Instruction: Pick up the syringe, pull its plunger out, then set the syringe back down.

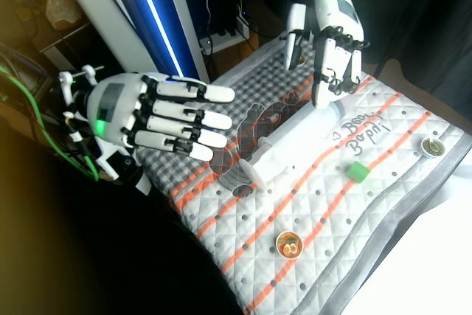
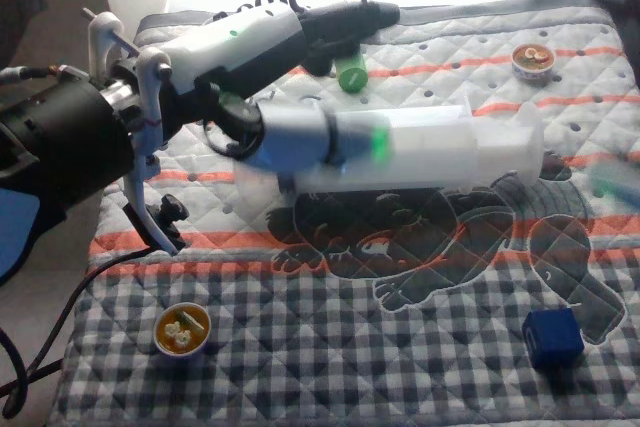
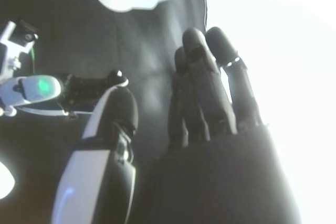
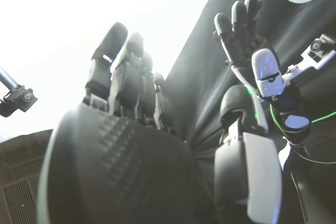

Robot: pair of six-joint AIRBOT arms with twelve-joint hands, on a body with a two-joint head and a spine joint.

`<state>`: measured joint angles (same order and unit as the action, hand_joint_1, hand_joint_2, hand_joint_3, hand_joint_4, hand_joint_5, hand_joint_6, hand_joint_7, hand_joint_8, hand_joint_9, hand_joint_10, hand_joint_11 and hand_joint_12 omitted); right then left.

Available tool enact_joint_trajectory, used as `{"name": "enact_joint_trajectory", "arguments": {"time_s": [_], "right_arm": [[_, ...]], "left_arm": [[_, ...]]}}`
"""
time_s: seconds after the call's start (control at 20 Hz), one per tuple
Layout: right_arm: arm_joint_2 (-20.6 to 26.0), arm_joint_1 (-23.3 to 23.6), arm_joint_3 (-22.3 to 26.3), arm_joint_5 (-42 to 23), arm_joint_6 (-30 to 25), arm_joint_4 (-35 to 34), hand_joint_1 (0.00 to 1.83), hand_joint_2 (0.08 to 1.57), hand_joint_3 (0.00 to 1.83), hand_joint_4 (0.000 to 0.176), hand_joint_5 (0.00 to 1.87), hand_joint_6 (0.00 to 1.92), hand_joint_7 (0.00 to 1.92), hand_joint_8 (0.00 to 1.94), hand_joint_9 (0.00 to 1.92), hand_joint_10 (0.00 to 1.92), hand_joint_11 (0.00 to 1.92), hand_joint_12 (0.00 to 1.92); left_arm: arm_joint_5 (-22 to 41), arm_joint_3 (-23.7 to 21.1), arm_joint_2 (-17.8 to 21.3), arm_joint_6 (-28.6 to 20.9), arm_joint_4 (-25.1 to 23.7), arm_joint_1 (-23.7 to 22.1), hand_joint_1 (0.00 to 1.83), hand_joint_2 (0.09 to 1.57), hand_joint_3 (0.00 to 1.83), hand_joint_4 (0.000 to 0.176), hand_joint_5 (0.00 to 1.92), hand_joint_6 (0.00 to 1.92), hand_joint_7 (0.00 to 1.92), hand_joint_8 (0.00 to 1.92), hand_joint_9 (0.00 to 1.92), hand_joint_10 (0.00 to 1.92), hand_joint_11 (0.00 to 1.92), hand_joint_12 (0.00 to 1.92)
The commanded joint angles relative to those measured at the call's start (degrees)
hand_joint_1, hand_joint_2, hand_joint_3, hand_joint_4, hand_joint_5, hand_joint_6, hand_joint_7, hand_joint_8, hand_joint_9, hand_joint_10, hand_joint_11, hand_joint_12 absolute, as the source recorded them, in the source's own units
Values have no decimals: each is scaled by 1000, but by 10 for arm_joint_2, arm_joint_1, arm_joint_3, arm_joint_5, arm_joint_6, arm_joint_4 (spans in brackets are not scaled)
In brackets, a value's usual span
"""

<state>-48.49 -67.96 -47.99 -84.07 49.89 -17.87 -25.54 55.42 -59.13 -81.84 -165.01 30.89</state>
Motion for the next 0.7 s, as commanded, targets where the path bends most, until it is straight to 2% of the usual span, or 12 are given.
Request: {"name": "enact_joint_trajectory", "arguments": {"time_s": [0.0,0.05,0.1,0.2,0.25,0.35,0.5,0.65], "right_arm": [[-1,2,-1,-71,-3,8,950,874,8,0,473,26,457,5,382,50,0,1039],[-2,2,-1,-71,-3,8,981,858,0,0,508,28,483,10,413,48,0,1099],[-2,2,-1,-71,-3,8,979,876,5,0,482,12,453,4,390,30,0,1040],[-3,2,-1,-71,-3,8,985,861,0,0,484,8,464,6,413,30,0,1066],[-3,2,-1,-71,-3,8,990,861,0,0,480,5,458,3,408,26,0,1066],[-4,2,-1,-71,-3,7,971,873,3,0,478,3,461,3,420,25,0,1115],[-4,2,-2,-71,-3,8,997,873,1,0,515,16,492,11,441,27,0,1129],[-5,2,-3,-70,-3,9,952,899,11,0,483,2,473,1,429,15,0,1088]], "left_arm": [[-75,-2,1,-4,-5,-3,807,741,26,0,75,15,12,2,5,2,0,894],[-82,-6,3,-4,-4,0,812,747,16,0,81,9,29,3,7,2,0,825],[-87,-8,5,-4,-3,3,833,750,9,0,107,11,45,3,4,0,0,755],[-81,-2,0,-4,0,-1,845,776,13,0,147,16,54,3,15,6,0,690],[-71,6,-4,-4,3,-6,857,793,12,0,169,15,70,4,36,11,0,739],[-20,38,-30,-4,-1,-31,841,808,6,0,212,15,138,13,92,24,0,980],[50,80,-65,-4,-24,-67,882,775,0,0,209,6,136,2,114,26,0,1042],[117,118,-94,-3,-46,-90,914,758,0,0,221,6,130,5,136,23,0,1023]]}}
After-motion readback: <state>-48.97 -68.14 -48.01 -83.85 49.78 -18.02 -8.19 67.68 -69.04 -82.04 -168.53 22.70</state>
